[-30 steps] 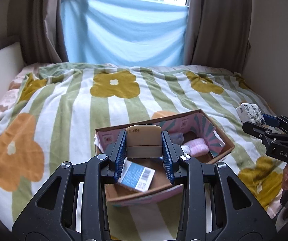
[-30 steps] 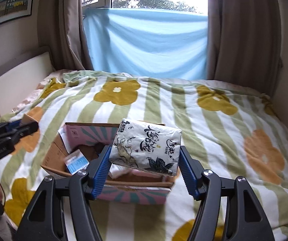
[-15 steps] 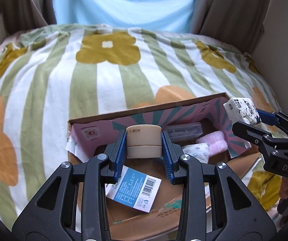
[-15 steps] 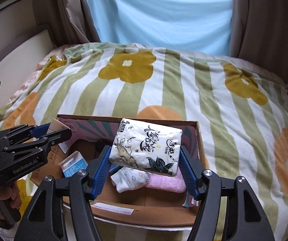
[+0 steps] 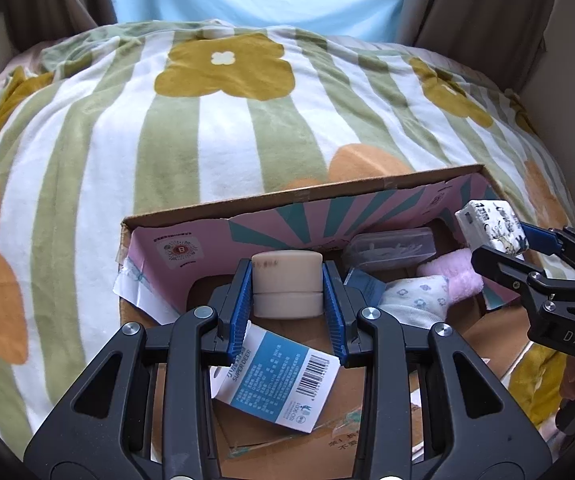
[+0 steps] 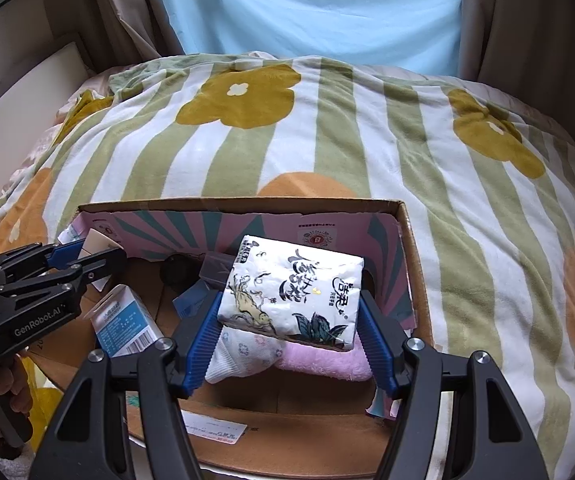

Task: Organize objects
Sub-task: 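Carry the cylinder and tissue pack into the pink box and open both tools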

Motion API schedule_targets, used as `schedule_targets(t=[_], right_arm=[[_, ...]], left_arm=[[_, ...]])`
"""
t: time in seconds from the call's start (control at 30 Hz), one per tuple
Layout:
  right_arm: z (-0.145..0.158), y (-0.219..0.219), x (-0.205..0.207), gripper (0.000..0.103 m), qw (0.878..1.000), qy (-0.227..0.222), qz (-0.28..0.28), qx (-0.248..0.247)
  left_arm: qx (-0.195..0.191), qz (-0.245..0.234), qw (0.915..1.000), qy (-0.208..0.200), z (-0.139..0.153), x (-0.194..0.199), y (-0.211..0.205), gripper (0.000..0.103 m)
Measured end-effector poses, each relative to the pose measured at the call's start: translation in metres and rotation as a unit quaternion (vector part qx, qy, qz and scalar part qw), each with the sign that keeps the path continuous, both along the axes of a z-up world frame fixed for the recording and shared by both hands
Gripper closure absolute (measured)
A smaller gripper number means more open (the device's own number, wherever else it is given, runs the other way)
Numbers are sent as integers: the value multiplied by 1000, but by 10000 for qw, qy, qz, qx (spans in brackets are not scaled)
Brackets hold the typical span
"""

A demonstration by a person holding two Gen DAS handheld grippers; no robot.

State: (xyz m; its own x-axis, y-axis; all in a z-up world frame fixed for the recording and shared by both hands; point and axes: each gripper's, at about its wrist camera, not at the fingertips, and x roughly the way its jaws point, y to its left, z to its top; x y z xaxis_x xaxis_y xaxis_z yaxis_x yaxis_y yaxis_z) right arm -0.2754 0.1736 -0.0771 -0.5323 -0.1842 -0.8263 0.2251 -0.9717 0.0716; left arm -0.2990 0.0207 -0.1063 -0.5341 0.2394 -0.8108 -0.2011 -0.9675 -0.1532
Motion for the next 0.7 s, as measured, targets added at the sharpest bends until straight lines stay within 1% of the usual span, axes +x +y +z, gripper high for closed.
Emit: schedule_targets(t=[0.07, 0.1, 0.13, 0.17, 0.2, 0.23, 0.27, 0.3, 0.4, 0.47, 0.57, 0.7], right_arm=[[3, -2, -2, 42, 10000, 4, 16, 59], [4, -3, -2, 42, 10000, 16, 14, 88], [5, -4, -4, 42, 9999, 0, 16, 104], [5, -4, -6, 41, 10000, -27, 27, 69], [5, -3, -7, 38, 10000, -12, 11, 12], [6, -1, -7, 26, 10000, 42, -35, -52], [7, 1, -8, 15, 9999, 67, -79, -100], [7, 4, -8, 0, 9998, 71, -126, -125], [11, 9, -5, 0, 9992, 236, -311, -27], [12, 10, -3, 0, 9989, 312, -342, 88], [14, 10, 0, 0, 9987, 359, -342, 140], [18, 9, 3, 0, 9983, 439, -359, 96]], left_arm=[[-1, 18, 10000, 70, 6, 2, 1, 72], [-42, 1, 9999, 102, 8, 3, 2, 70], [-89, -27, 9999, 120, 11, 3, 4, 55], [-137, -66, 9998, 123, 13, 4, 6, 38], [-142, -69, 9998, 134, 15, 5, 7, 3], [-116, -80, 9997, 181, 16, 7, 6, 0], [-78, -88, 9997, 196, 17, 8, 6, 0], [-67, -87, 9997, 197, 17, 8, 5, 0], [-251, -15, 9992, 303, 18, 12, 1, 0], [-296, 15, 9990, 328, 19, 14, -1, 0], [-310, 109, 9988, 370, 20, 16, -5, 0], [-198, 186, 9988, 413, 25, 19, -9, 0]])
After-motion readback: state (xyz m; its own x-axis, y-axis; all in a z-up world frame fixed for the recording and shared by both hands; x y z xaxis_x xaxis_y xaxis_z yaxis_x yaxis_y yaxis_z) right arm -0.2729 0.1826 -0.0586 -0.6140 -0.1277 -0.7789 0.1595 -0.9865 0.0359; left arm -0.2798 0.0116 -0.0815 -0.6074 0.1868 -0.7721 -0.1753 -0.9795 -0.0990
